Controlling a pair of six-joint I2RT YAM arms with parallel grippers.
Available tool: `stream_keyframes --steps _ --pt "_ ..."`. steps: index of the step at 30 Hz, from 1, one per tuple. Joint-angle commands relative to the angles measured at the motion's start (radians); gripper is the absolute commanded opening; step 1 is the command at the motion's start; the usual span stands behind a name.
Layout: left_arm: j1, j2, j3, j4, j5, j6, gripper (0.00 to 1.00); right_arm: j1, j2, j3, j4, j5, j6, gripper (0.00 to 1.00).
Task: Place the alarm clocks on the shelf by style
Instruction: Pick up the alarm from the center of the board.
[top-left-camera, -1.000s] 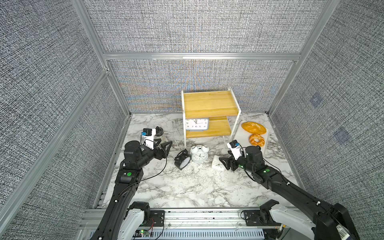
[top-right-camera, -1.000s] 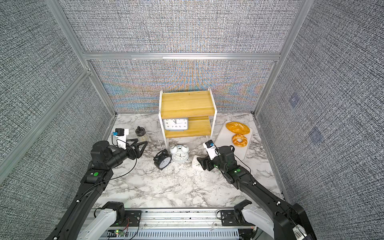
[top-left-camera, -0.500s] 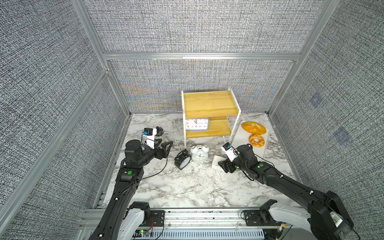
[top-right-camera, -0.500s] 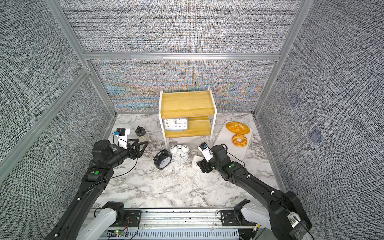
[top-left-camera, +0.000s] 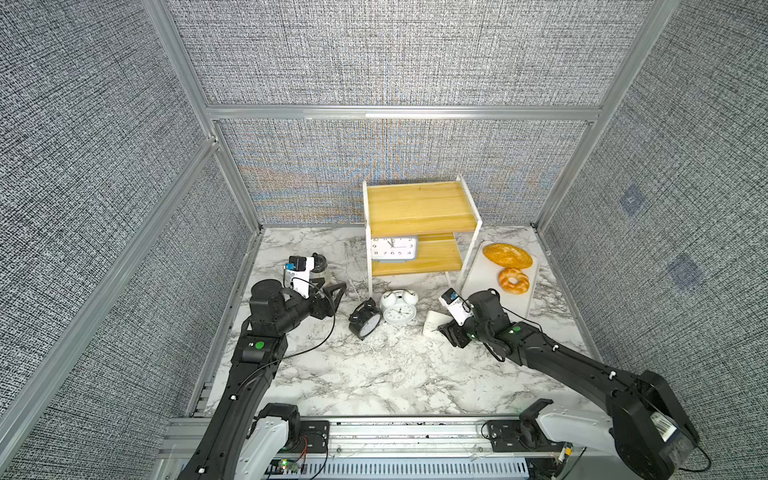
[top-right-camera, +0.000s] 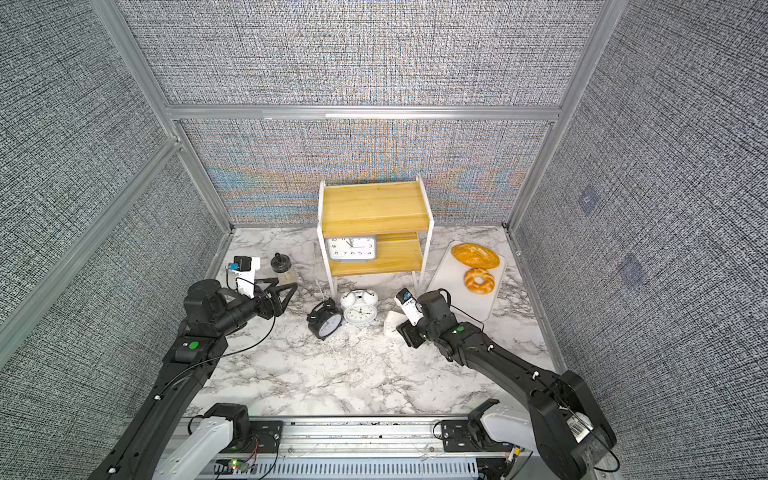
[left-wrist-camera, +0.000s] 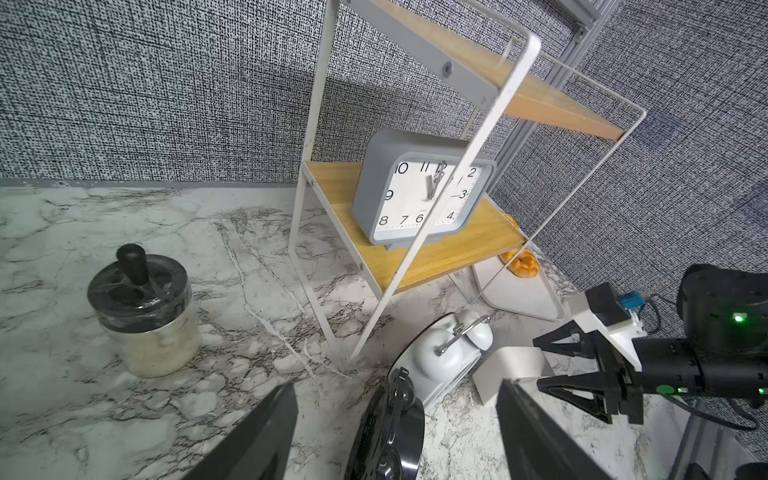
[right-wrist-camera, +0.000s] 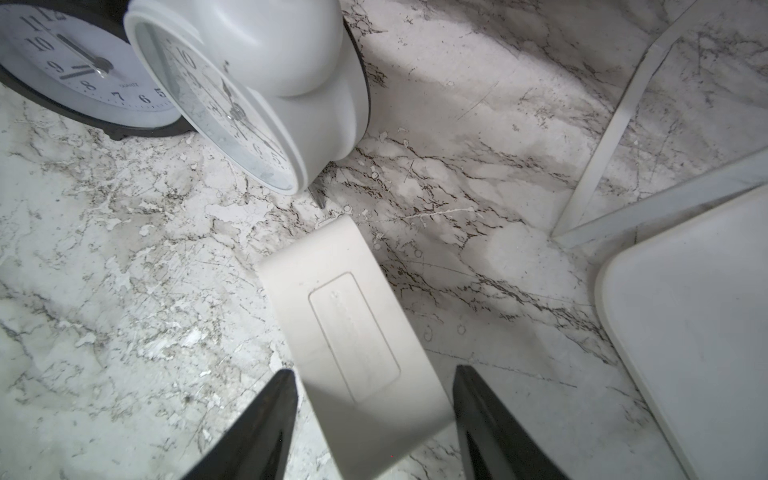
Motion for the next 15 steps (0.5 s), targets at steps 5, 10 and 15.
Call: stream_keyframes --steps 5,10,15 --pt "0.0 0.0 0.013 0.008 0.019 0.007 0.81 0.003 0.027 0.014 0.005 -0.003 -0.013 0.46" --pt "-0.012 0.006 0.012 0.034 0.065 0.014 0.81 0.006 0.006 0.019 0.002 0.006 -0.009 0.38" --pt "-0.085 0.007 0.013 0.05 0.076 0.067 0.79 0.022 -0.041 0.029 -0.008 -0.018 -0.014 0.33"
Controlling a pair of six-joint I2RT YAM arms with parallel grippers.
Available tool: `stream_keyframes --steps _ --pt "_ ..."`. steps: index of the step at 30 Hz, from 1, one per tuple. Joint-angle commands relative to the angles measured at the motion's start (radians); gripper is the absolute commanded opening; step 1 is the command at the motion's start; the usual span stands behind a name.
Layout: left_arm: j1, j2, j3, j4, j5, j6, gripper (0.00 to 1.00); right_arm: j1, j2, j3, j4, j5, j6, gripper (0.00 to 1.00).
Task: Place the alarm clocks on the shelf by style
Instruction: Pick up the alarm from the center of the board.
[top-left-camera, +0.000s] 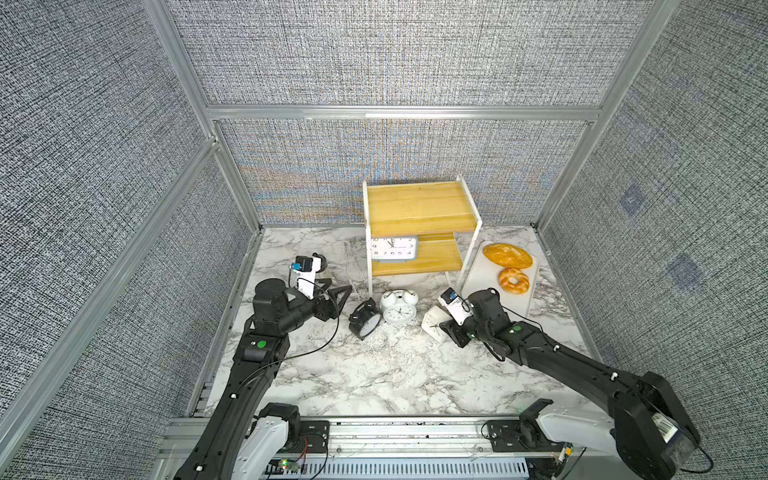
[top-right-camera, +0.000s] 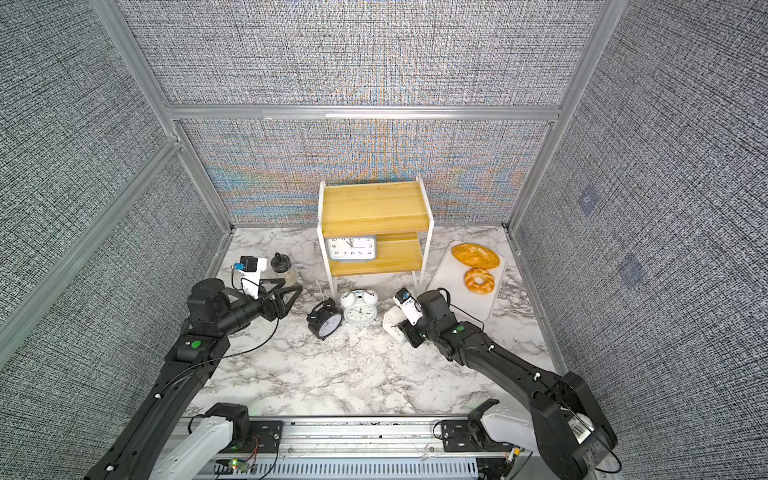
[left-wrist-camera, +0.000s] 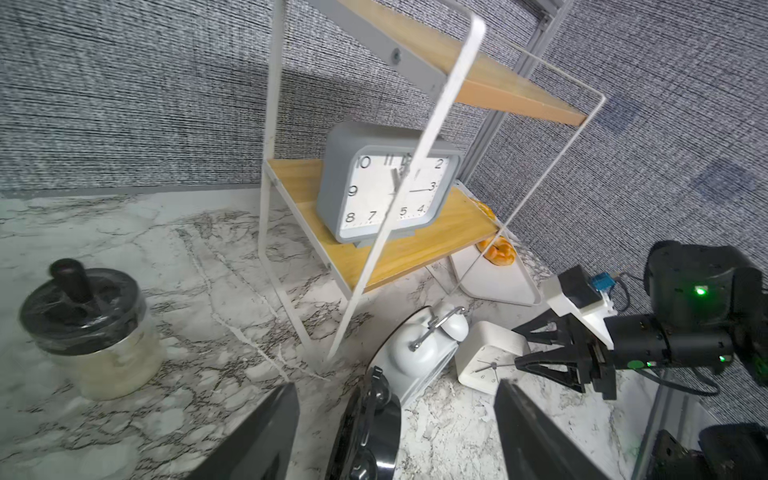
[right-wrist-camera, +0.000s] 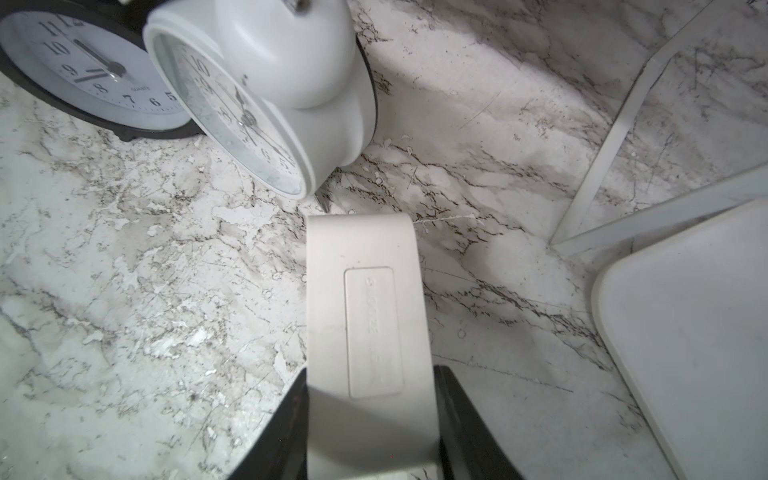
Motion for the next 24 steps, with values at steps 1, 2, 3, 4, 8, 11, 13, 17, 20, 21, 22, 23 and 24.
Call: stream_keyframes --steps 1,2,3,4,8,11,13,17,20,21,22,23,24 --pt "-0.046 -0.005 0.009 0.039 0.023 0.061 0.79 0.011 -0.025 0.017 0.006 -0.021 -0.004 0.32" --pt "-0.066 -0.009 0.009 0.038 0.021 0.076 0.79 0.016 -0.032 0.021 0.001 -0.027 -0.004 0.32" --pt "-0.085 -0.012 0.013 0.038 0.021 0.09 0.79 0.021 -0.037 0.028 -0.007 -0.036 -0.004 0.31" --pt "-0.101 -0.011 0.015 0.038 0.029 0.104 0.79 0.025 -0.042 0.034 -0.016 -0.044 -0.004 0.31" --pt "-0.184 0.023 0.033 0.031 0.114 0.197 0.79 0.061 -0.067 0.068 -0.057 -0.088 -0.017 0.3" --pt "-0.269 0.091 0.07 -0.004 0.123 0.281 0.8 0.092 -0.093 0.091 -0.081 -0.116 -0.031 0.29" --pt "-0.324 0.155 0.117 -0.068 0.127 0.366 0.8 0.111 -0.108 0.105 -0.093 -0.132 -0.043 0.29" --pt "-0.402 0.297 0.254 -0.269 0.123 0.548 0.79 0.142 -0.127 0.134 -0.126 -0.172 -0.071 0.29" --pt "-0.416 0.393 0.351 -0.405 0.144 0.682 0.78 0.163 -0.135 0.152 -0.149 -0.206 -0.096 0.29" --pt "-0.417 0.427 0.391 -0.463 0.155 0.738 0.77 0.17 -0.137 0.156 -0.153 -0.21 -0.102 0.29" --pt "-0.417 0.453 0.427 -0.514 0.16 0.781 0.75 0.172 -0.139 0.158 -0.158 -0.212 -0.106 0.29" --pt "-0.417 0.483 0.468 -0.579 0.168 0.835 0.75 0.177 -0.141 0.162 -0.163 -0.214 -0.108 0.29" --pt "-0.417 0.509 0.507 -0.64 0.172 0.893 0.74 0.178 -0.143 0.165 -0.167 -0.215 -0.11 0.29"
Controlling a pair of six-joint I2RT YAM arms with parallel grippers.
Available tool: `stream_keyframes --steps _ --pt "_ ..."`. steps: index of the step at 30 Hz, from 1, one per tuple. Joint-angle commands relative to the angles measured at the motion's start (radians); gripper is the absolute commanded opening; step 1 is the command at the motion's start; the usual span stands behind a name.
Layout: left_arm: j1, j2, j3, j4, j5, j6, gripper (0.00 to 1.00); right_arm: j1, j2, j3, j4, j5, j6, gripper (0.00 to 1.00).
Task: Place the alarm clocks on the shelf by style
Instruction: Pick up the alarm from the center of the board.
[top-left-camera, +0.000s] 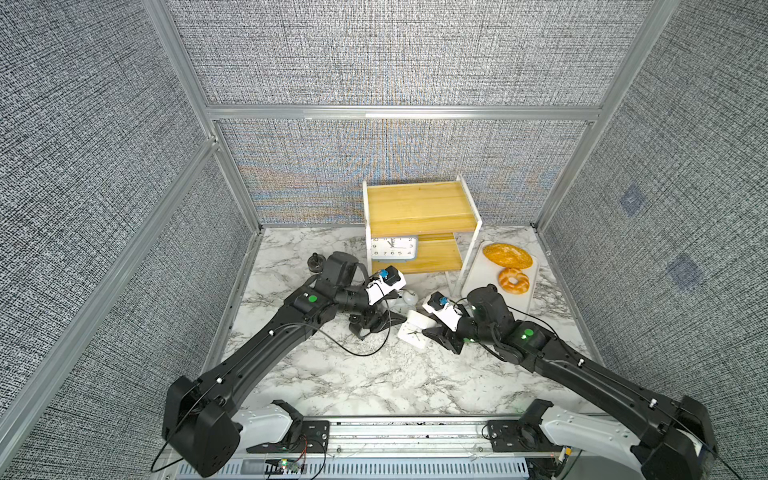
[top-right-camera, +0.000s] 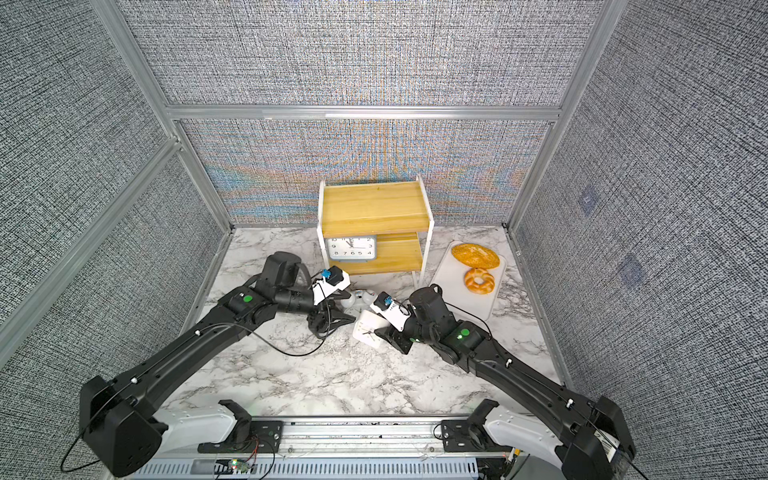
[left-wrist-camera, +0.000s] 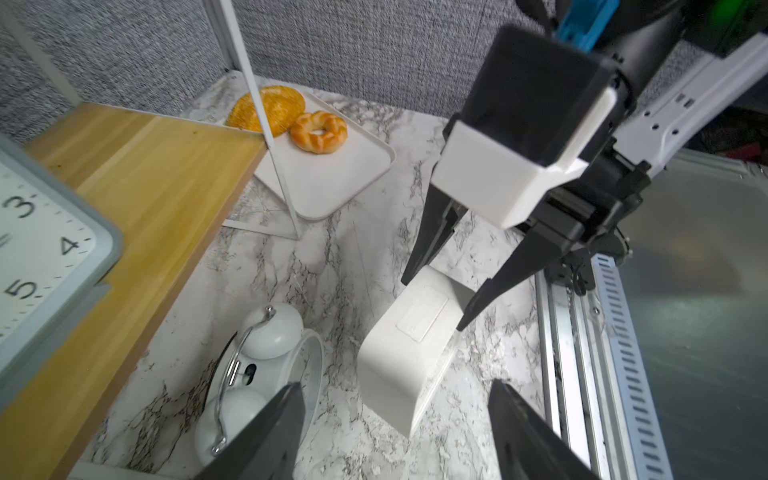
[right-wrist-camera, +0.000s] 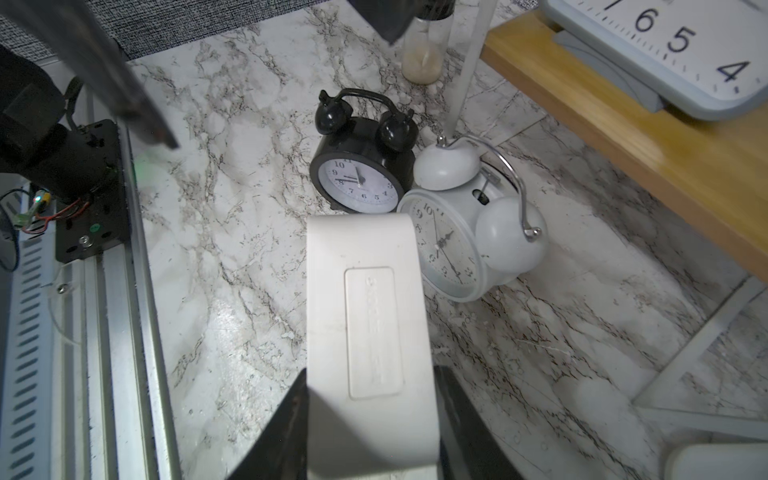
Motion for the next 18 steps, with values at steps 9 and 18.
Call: stream_keyframes --steps 9,18 --pt "-0.003 0.132 0.177 -0.423 0.175 0.541 0.79 0.023 -0.032 0.025 -0.028 -0.049 -0.033 0.29" --pt "-0.017 0.221 0.235 -0.41 0.174 0.479 0.74 0.038 -0.028 0.025 -0.023 -0.038 -0.032 0.29"
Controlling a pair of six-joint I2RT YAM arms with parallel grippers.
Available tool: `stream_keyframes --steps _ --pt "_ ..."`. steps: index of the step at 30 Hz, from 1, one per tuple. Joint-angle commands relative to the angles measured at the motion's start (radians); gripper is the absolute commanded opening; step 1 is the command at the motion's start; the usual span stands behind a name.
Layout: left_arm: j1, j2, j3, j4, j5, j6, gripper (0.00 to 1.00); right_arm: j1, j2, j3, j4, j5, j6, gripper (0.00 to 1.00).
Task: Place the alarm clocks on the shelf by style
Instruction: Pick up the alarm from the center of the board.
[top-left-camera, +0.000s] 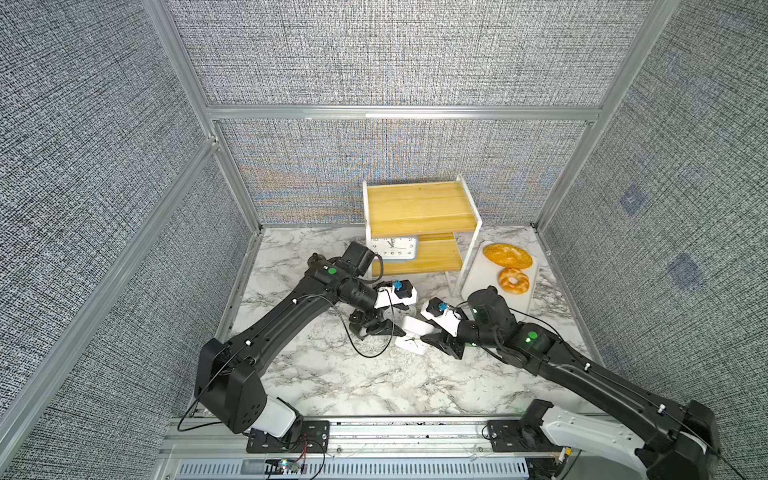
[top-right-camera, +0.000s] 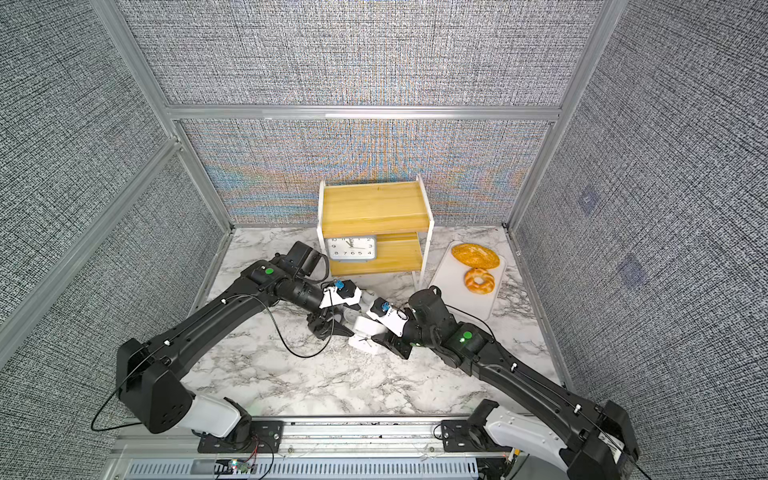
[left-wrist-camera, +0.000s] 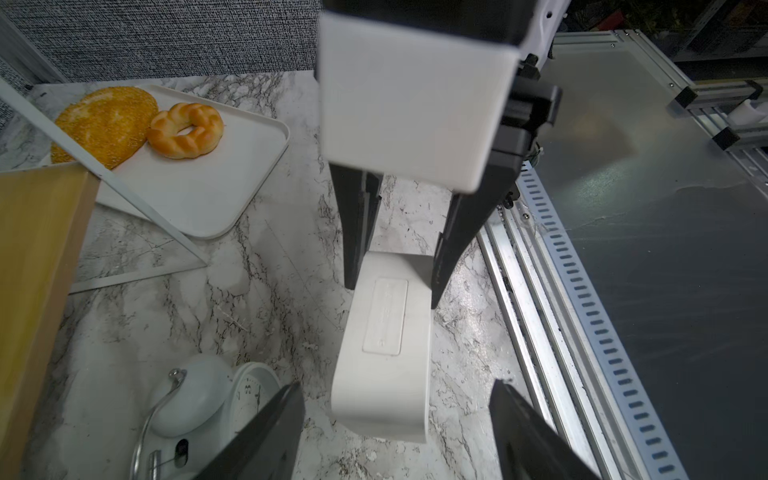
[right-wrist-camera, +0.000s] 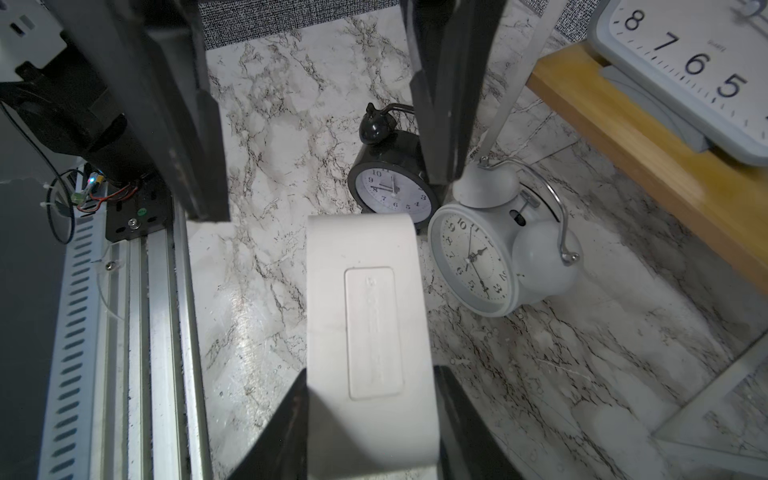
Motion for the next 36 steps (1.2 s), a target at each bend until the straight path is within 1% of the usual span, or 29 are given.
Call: stream_keyframes --steps 1,11,17,25,27,30,35,36 --pt "-0.004 0.018 0.014 -0.018 0.021 -0.003 0.73 0.003 -0.001 0.009 0.013 0.001 -0.003 0.29" --pt "-0.019 0.078 0.042 -0.014 -0.026 -0.039 0.71 0.014 -0.012 0.009 0.019 0.008 0.004 0.29" --pt "-0.021 0.096 0.059 -0.034 -0.041 -0.043 0.6 0.016 -0.01 0.009 0.017 0.031 0.004 0.29" --pt "-0.024 0.117 0.057 -0.051 -0.035 -0.037 0.61 0.016 -0.015 0.009 0.026 0.039 0.01 0.29" --pt "-0.023 0.121 0.058 -0.051 -0.034 -0.042 0.59 0.017 -0.014 0.009 0.027 0.04 0.011 0.29" --pt "-0.023 0.122 0.06 -0.054 -0.031 -0.044 0.5 0.017 -0.009 0.011 0.025 0.042 0.012 0.29" --pt "-0.024 0.126 0.088 -0.085 -0.031 -0.043 0.3 0.018 -0.007 0.007 0.023 0.059 0.015 0.29" --pt "-0.023 0.125 0.093 -0.088 -0.032 -0.047 0.27 0.017 -0.007 0.005 0.025 0.065 0.015 0.29"
